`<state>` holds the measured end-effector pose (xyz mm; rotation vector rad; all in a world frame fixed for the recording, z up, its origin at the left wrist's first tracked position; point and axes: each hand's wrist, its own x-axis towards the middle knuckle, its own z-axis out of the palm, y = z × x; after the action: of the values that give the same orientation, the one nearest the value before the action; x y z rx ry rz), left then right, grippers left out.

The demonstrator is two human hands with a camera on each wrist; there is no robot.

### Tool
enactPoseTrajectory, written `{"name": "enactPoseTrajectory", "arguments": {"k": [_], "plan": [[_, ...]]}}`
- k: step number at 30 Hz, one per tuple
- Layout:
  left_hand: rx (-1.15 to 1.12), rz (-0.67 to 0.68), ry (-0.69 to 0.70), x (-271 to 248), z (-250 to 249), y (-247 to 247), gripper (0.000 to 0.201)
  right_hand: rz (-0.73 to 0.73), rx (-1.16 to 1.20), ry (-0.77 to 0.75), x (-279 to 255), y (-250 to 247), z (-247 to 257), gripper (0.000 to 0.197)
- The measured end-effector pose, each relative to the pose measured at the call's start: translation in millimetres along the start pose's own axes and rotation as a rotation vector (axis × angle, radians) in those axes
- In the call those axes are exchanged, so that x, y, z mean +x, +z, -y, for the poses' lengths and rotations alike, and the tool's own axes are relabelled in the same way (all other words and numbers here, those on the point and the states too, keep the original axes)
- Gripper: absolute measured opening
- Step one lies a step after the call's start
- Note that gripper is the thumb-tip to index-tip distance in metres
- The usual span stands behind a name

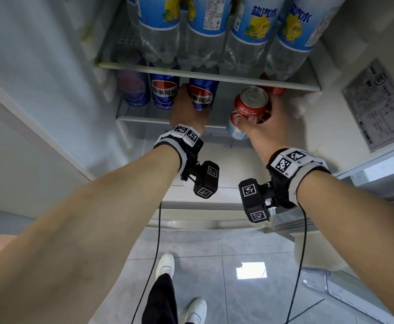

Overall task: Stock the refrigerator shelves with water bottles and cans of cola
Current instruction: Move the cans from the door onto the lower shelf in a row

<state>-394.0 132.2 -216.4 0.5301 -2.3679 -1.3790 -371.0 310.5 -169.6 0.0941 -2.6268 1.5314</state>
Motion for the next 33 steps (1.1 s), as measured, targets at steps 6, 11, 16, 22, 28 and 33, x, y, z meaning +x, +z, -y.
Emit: {"name": "enactPoseTrajectory", "arguments": {"k": [6,11,16,22,28,33], "plan": [[0.021,-0.078,-0.022,-5.1,-0.5,4.0,0.057,0.017,0.093,0.024,-3.4,10.1,-5.5,0.075],[0.041,-0.009,0.005,-5.0,-0.1,-2.7,0.055,0.002,0.127,0.04,-3.4,10.3,-8.2,0.075],[0.105,-0.013,0.018,-14.9,3.1,-9.9,0.04,0.004,0.165,0.047,-2.8,8.9,-4.7,0.072],[0.068,0.139,0.13,-50.9,26.4,-22.1,0.052,0.015,0.163,0.059,-2.1,13.4,-2.1,0.078],[-0.001,0.369,0.357,-56.3,18.0,-13.6,0.056,0.039,0.131,0.008,12.4,25.6,0.1,0.073],[-0.05,0.395,0.362,-53.6,16.9,-6.0,0.063,0.085,0.103,0.002,28.9,31.1,3.7,0.077]]}}
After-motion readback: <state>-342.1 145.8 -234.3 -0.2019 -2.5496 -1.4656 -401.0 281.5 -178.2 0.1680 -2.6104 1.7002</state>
